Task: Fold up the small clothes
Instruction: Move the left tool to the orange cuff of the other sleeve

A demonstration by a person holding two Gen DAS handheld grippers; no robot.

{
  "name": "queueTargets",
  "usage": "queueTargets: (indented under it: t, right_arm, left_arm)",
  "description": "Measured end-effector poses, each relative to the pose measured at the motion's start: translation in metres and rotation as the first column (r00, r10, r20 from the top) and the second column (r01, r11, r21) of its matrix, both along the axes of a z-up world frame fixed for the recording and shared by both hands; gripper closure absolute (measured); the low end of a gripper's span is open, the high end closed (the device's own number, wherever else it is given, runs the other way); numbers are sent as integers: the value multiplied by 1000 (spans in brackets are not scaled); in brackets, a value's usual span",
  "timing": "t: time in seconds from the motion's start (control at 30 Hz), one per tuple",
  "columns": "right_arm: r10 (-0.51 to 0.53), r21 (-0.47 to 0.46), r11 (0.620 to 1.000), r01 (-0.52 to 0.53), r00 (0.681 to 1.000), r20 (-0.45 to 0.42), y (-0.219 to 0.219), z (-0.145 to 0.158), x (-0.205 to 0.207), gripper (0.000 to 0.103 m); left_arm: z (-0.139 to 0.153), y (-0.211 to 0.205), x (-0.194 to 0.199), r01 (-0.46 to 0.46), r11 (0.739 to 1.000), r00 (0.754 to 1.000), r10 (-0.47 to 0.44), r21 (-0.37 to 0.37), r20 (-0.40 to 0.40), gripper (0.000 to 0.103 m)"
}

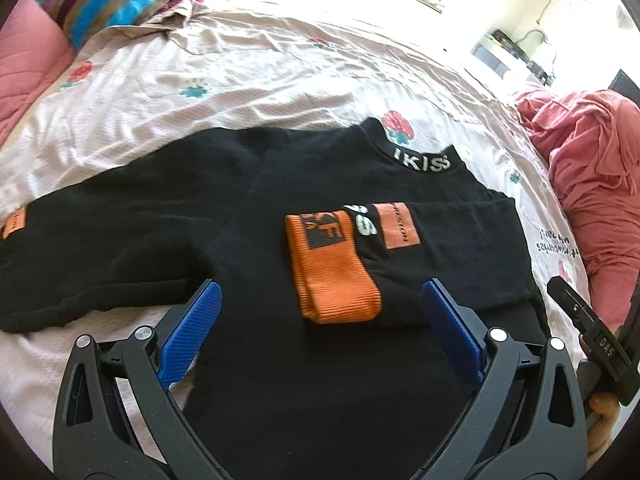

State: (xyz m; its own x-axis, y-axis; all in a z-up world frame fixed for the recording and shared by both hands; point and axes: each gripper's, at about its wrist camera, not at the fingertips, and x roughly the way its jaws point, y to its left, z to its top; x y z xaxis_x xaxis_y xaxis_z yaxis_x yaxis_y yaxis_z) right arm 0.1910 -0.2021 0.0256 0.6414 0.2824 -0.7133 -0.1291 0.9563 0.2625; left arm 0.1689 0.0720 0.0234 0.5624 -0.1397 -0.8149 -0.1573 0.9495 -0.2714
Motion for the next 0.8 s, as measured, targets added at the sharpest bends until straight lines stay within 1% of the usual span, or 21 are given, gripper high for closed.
queueTargets:
  t: [0.27, 0.5, 0.63, 0.8]
  right_arm:
    - [72, -37, 997, -70, 996, 44, 34, 12, -6, 5]
    - [150, -62, 988, -145, 985, 91, 68, 24, -15, 5]
    - [190, -67, 981, -185, 977, 98, 87, 28, -19, 5]
    - [234, -90, 970, -224, 965, 117, 108, 32, -25, 4]
  left_arm:
    - [10, 27, -21, -73, 997, 997, 73, -3, 37, 9]
    - [16, 55, -45, -154, 988, 985, 153, 7, 74, 9]
    - [19, 65, -55, -186, 982, 979, 184, 19, 86, 9]
    - [18, 81, -62, -230, 973, 970, 229, 1, 81, 9]
